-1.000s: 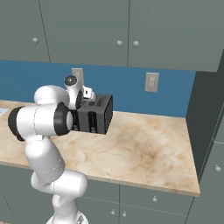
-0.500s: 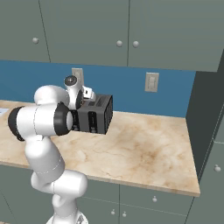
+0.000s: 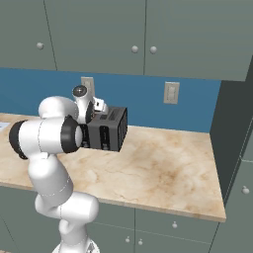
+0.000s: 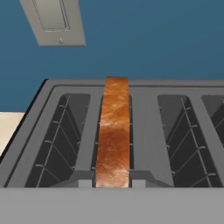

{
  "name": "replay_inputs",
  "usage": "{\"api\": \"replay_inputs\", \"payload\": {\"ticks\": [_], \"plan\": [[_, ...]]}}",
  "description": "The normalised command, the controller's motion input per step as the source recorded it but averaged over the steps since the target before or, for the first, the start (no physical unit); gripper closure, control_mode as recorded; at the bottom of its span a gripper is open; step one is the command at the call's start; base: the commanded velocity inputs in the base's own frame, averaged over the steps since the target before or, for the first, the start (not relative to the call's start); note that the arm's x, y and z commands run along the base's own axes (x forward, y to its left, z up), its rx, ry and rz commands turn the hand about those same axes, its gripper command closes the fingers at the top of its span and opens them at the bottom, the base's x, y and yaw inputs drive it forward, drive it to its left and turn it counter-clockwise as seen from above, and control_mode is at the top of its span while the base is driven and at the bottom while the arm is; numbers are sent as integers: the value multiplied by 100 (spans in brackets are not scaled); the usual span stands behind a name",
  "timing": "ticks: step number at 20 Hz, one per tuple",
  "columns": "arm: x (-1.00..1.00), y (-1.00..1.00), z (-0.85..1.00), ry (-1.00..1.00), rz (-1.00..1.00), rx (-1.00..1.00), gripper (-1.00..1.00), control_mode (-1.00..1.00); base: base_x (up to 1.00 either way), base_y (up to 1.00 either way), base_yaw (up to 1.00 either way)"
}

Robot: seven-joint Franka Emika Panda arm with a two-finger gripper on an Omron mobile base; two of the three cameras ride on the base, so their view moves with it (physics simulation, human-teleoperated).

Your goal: Start the toaster. Once the lever pops up, take the bread to the plate on the dining counter.

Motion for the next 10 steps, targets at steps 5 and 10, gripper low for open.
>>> {"api": "replay_inputs", "payload": {"ticks": [5, 10], "plan": [[0, 0, 0, 0, 0, 0, 100, -100, 0, 0, 0], [0, 0, 0, -1, 0, 0, 100, -100, 0, 0, 0]]}}
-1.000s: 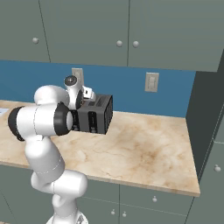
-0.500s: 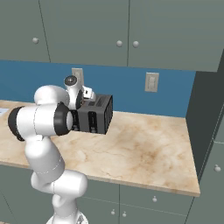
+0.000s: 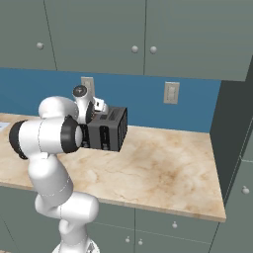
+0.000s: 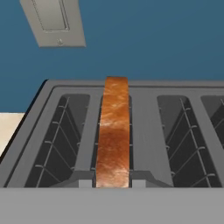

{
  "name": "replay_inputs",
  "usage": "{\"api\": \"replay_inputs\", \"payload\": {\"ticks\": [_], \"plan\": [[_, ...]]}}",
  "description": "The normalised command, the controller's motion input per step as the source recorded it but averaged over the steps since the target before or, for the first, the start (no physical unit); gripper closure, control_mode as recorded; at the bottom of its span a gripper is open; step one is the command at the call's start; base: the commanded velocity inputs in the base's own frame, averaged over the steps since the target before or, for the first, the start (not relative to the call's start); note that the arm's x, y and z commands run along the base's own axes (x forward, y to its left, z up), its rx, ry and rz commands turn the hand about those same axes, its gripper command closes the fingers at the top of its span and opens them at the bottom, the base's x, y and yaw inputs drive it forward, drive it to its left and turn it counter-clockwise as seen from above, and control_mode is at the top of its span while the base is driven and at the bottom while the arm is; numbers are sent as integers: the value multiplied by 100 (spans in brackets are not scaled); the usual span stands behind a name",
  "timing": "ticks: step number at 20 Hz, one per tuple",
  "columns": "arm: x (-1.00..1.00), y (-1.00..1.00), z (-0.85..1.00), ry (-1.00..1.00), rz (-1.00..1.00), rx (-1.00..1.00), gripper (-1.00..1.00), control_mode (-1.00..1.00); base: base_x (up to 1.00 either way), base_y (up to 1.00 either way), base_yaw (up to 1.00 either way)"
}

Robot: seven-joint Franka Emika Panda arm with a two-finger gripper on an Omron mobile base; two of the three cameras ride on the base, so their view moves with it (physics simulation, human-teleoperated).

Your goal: Start the toaster. Once the lever pops up, take the bread to the plate on the dining counter.

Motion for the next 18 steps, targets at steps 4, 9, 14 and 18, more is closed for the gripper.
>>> {"api": "replay_inputs", "payload": {"ticks": [4, 9, 14, 18], "plan": [[1, 0, 0, 0, 0, 0, 100, -100, 0, 0, 0], [0, -1, 17, -6, 0, 0, 100, -100, 0, 0, 0], [0, 0, 25, -6, 0, 0, 100, -100, 0, 0, 0], [-7, 0, 32, -8, 0, 0, 100, -100, 0, 0, 0]]}}
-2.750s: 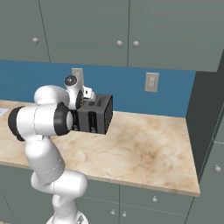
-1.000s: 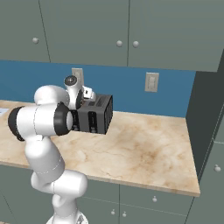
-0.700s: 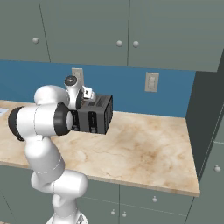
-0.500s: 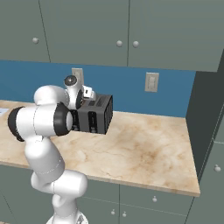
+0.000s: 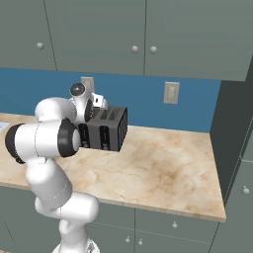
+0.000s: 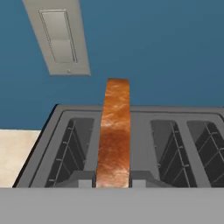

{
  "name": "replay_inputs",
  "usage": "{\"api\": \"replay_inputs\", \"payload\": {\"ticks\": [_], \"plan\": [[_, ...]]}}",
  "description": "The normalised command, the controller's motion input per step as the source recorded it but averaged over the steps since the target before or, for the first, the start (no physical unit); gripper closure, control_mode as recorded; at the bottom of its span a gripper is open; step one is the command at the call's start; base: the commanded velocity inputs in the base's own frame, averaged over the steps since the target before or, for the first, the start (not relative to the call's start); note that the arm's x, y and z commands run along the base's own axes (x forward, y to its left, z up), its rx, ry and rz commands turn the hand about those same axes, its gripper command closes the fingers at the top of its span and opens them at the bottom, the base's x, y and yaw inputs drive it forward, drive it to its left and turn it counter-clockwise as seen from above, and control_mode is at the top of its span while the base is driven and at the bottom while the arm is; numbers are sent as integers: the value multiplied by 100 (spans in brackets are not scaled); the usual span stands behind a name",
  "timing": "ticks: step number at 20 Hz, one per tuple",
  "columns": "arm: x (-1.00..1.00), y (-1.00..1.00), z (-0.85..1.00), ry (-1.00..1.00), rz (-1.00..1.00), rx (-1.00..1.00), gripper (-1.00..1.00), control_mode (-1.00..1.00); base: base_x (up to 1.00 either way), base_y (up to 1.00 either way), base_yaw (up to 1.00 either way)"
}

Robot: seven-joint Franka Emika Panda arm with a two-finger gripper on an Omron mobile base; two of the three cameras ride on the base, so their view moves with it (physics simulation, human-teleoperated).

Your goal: Start the toaster. Once the lever pops up, take the bread to the plate on the dining counter.

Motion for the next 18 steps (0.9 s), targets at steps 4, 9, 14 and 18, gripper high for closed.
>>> {"api": "replay_inputs", "payload": {"ticks": [4, 9, 14, 18], "plan": [[-19, 0, 35, -9, 0, 0, 100, -100, 0, 0, 0], [-17, 0, 33, -5, 0, 0, 100, -100, 0, 0, 0], [-36, 0, 16, -8, 0, 0, 100, -100, 0, 0, 0], [-51, -1, 14, -14, 0, 0, 100, -100, 0, 0, 0]]}}
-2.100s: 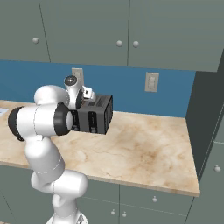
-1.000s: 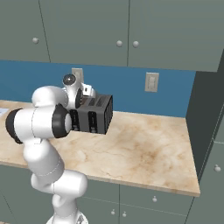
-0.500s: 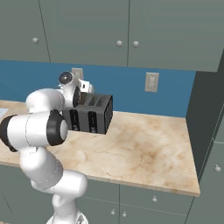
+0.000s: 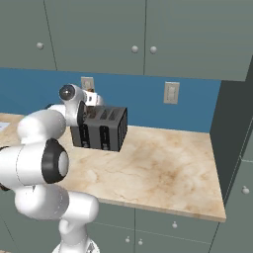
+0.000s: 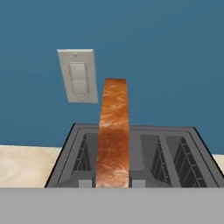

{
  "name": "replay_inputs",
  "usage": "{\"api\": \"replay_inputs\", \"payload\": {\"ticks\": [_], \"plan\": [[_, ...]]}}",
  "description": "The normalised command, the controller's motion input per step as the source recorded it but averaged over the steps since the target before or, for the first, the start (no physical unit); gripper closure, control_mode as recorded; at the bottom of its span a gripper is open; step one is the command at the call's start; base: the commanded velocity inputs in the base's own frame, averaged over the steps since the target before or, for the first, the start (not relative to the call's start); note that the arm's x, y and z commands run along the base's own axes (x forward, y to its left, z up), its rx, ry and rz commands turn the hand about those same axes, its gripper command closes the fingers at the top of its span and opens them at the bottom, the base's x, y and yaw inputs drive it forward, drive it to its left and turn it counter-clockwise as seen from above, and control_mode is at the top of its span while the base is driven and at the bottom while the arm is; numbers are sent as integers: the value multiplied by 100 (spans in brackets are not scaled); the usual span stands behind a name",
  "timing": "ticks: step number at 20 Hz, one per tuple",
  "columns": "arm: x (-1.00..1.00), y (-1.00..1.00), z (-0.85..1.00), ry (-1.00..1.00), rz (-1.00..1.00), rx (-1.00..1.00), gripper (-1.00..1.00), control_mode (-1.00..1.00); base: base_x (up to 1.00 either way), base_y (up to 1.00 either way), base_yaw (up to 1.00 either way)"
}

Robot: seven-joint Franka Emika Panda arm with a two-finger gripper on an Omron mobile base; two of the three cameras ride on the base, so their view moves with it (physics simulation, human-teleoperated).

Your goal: Start the toaster. Once the lever pops up, take the bread to the plate on the dining counter.

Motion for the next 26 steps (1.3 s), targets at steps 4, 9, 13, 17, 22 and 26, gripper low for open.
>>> {"api": "replay_inputs", "payload": {"ticks": [4, 9, 13, 17, 22, 26], "plan": [[-55, -2, 21, -14, 0, 0, 100, -100, 0, 0, 0], [-64, -8, 37, -9, 0, 0, 100, -100, 0, 0, 0], [-76, -21, 44, 0, 0, 0, 100, -100, 0, 0, 0], [-87, -23, 38, 0, 0, 0, 100, -100, 0, 0, 0], [-85, -14, 38, 5, 0, 0, 100, -100, 0, 0, 0], [-89, -21, 35, 9, 0, 0, 100, -100, 0, 0, 0]]}}
